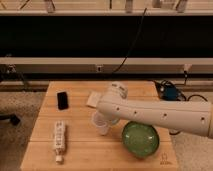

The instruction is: Pick up the ceramic cup

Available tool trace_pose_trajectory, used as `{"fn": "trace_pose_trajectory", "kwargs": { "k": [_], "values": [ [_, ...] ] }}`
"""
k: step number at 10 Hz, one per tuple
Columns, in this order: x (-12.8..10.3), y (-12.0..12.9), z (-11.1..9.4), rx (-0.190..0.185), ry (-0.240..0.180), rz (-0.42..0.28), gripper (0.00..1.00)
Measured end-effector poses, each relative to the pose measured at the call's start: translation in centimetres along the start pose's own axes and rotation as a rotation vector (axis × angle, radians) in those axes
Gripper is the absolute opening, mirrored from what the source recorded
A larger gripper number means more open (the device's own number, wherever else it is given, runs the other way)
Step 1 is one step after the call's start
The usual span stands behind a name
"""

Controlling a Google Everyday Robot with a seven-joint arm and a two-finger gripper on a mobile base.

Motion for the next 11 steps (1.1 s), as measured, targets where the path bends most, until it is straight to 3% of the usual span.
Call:
{"fn": "trace_pose_trajectory", "kwargs": {
  "k": [2, 4, 11],
  "values": [
    [0.3, -0.2, -0.3, -0.002, 0.000, -0.005, 0.09],
    [0.5, -0.5, -0.6, -0.003, 0.000, -0.012, 0.04],
    [1.3, -1.4, -1.9, -0.005, -0.001, -0.025, 0.04]
  ]
}}
